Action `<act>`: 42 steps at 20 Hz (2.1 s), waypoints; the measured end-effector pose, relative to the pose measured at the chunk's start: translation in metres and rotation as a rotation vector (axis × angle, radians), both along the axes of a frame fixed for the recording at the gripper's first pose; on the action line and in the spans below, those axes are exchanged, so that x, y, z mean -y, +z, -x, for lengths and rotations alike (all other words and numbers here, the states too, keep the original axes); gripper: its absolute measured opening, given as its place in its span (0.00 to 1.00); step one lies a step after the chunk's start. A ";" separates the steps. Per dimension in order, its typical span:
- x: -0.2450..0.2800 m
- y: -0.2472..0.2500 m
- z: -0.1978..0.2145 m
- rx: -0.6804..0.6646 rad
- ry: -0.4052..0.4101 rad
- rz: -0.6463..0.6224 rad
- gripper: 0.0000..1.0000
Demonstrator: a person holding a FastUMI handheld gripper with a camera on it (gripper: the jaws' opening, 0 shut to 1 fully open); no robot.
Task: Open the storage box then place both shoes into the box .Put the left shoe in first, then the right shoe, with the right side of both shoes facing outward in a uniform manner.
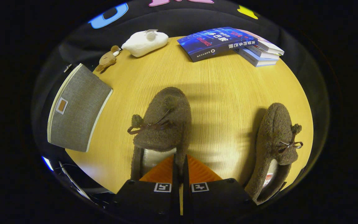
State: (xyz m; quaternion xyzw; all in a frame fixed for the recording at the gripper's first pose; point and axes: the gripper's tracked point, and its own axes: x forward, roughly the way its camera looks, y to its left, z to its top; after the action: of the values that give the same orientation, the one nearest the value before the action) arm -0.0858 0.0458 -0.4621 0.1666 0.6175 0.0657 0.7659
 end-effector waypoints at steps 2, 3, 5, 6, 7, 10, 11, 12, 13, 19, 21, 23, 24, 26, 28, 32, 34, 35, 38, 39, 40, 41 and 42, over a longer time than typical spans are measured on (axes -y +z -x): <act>-0.001 0.002 -0.003 0.017 -0.008 -0.014 0.05; -0.001 0.004 -0.003 0.035 -0.003 -0.012 0.05; -0.002 0.011 0.000 0.055 -0.014 -0.013 0.05; -0.003 0.015 0.001 0.058 -0.033 -0.022 0.05; -0.004 0.021 -0.001 0.067 -0.055 -0.028 0.05; -0.006 0.031 0.001 0.081 -0.106 -0.007 0.05; -0.008 0.034 0.002 0.081 -0.118 -0.006 0.05; -0.011 0.038 0.001 0.086 -0.140 -0.010 0.05; -0.013 0.044 -0.001 0.089 -0.165 -0.016 0.05; -0.037 0.108 -0.025 0.169 -0.222 -0.061 0.05; -0.049 0.137 -0.039 0.206 -0.227 -0.082 0.05; -0.064 0.167 -0.055 0.244 -0.223 -0.107 0.05; -0.073 0.182 -0.064 0.261 -0.224 -0.121 0.05; -0.093 0.208 -0.083 0.285 -0.227 -0.156 0.05; -0.117 0.228 -0.102 0.297 -0.240 -0.197 0.05; -0.164 0.242 -0.132 0.309 -0.233 -0.218 0.05; -0.194 0.240 -0.140 0.291 -0.240 -0.244 0.05; -0.208 0.238 -0.144 0.277 -0.245 -0.256 0.05; -0.244 0.225 -0.149 0.229 -0.239 -0.258 0.05; -0.266 0.223 -0.153 0.210 -0.238 -0.258 0.05; -0.279 0.217 -0.153 0.193 -0.240 -0.262 0.05; -0.290 0.212 -0.153 0.174 -0.246 -0.264 0.05; -0.301 0.206 -0.152 0.154 -0.255 -0.264 0.05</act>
State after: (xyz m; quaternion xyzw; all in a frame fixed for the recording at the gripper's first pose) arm 0.0663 0.3469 -0.2558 0.3368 0.5171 0.0613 0.7845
